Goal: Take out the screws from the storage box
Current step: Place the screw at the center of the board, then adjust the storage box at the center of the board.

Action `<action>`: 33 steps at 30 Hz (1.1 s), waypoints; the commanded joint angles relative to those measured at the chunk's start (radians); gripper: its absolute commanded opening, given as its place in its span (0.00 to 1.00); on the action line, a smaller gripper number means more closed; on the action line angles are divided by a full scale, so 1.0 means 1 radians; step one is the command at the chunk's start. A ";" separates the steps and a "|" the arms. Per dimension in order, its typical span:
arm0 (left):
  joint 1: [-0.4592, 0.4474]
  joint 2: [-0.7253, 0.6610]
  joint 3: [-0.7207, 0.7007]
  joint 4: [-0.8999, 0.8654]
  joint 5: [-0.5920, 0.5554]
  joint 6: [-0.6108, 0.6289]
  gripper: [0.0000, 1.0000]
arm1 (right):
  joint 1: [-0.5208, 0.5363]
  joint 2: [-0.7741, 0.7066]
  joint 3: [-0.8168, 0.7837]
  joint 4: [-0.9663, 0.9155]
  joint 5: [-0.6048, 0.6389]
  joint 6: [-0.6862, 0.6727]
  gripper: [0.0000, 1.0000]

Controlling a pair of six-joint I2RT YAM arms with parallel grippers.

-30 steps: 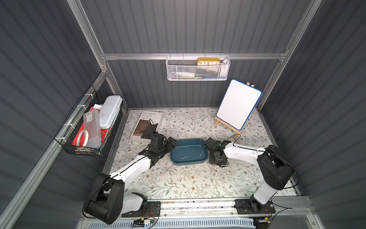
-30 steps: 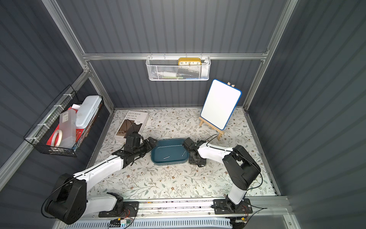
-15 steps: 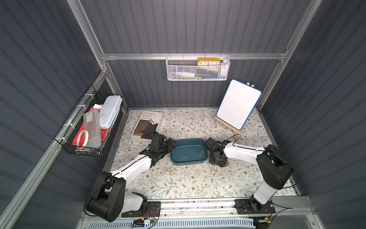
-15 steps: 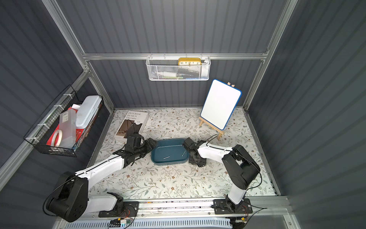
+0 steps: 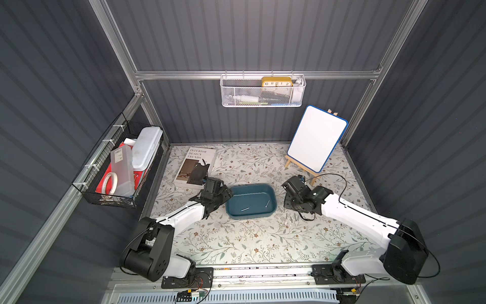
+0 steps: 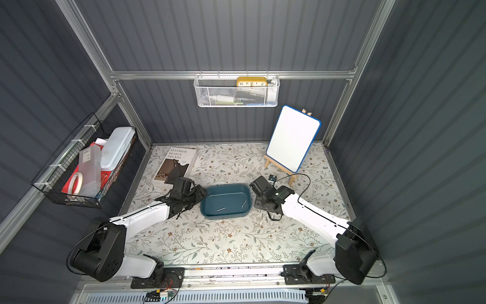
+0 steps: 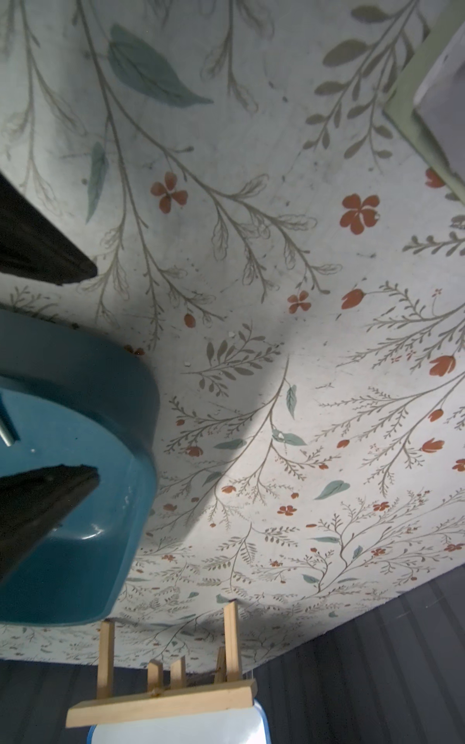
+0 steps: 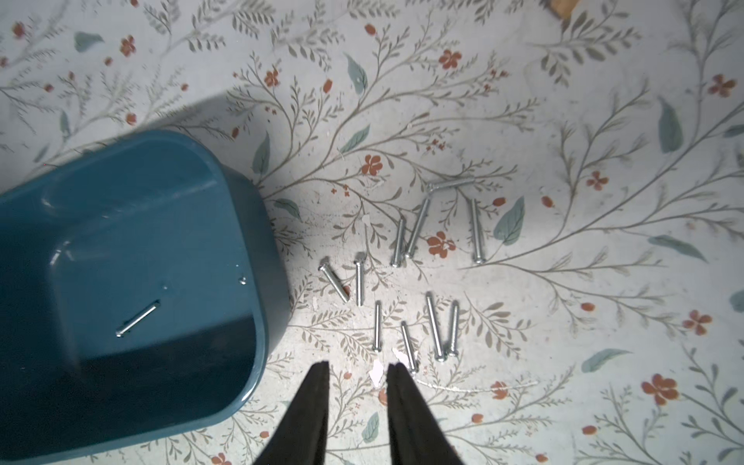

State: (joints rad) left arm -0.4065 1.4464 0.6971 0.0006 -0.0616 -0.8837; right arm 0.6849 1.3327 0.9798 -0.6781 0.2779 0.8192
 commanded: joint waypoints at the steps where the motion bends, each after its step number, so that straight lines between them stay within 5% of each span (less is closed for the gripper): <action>1: -0.005 0.025 0.038 -0.031 -0.032 0.008 0.71 | -0.001 -0.043 -0.041 -0.023 0.070 0.007 0.30; 13: -0.005 0.104 0.094 -0.082 -0.093 0.030 0.51 | -0.001 -0.056 -0.065 -0.048 0.092 -0.008 0.29; 21: -0.007 0.130 0.107 -0.098 -0.082 0.042 0.46 | -0.001 -0.087 -0.084 -0.059 0.110 -0.014 0.29; 33: -0.015 0.101 0.114 -0.109 -0.048 0.046 0.63 | -0.001 -0.113 -0.130 -0.039 0.107 -0.003 0.29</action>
State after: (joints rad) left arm -0.4137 1.5532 0.8040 -0.0391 -0.1276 -0.8566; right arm 0.6842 1.2308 0.8589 -0.7094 0.3660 0.8116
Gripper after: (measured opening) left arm 0.625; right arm 0.292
